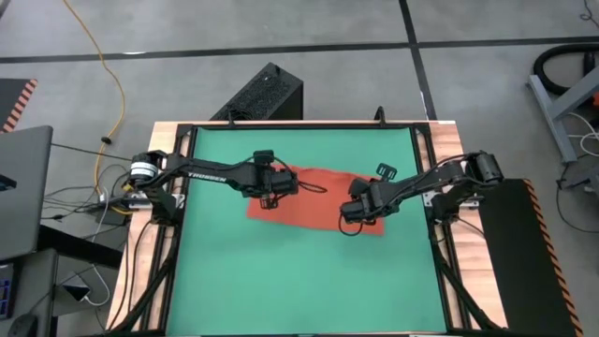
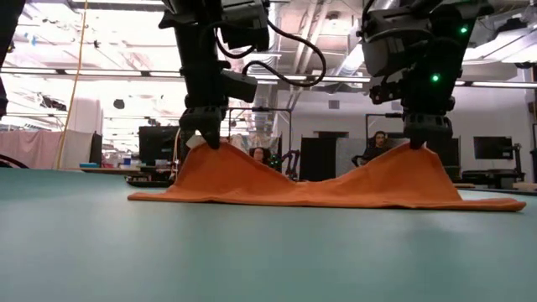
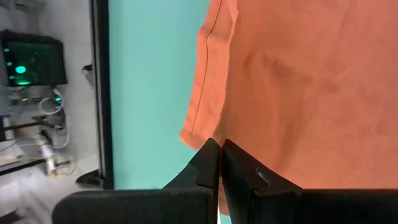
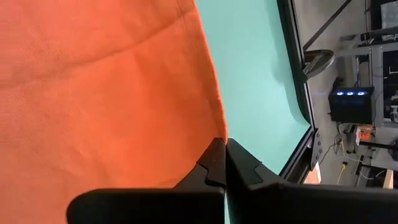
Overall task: Roll towel
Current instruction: Roll the orange microfiber towel
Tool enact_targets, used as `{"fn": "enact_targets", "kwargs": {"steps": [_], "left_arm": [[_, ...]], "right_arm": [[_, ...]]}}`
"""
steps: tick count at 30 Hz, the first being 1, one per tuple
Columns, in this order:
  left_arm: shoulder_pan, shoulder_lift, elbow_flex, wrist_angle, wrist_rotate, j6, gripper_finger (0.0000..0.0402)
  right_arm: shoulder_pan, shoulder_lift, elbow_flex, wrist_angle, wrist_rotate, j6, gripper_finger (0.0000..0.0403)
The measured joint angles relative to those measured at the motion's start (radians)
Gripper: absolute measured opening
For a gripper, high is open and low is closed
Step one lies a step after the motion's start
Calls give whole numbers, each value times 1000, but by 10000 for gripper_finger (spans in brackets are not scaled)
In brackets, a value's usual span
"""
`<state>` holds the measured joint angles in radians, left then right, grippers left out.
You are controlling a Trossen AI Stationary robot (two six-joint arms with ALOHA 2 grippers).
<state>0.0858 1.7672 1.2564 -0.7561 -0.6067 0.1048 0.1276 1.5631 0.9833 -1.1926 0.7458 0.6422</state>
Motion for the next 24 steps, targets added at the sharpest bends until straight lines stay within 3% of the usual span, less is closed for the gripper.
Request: {"fn": "enact_targets", "kwargs": {"steps": [5,15,24], "left_arm": [[31,0,0,6,7,-3,0],[61,0,0,-34,19,-88,3],[67,0,0,-38,19,-62,63]], "right_arm": [[-2,0,0,5,9,2,24],[-59,0,0,35,-9,4,118],[-72,0,0,39,16,3,174]]}}
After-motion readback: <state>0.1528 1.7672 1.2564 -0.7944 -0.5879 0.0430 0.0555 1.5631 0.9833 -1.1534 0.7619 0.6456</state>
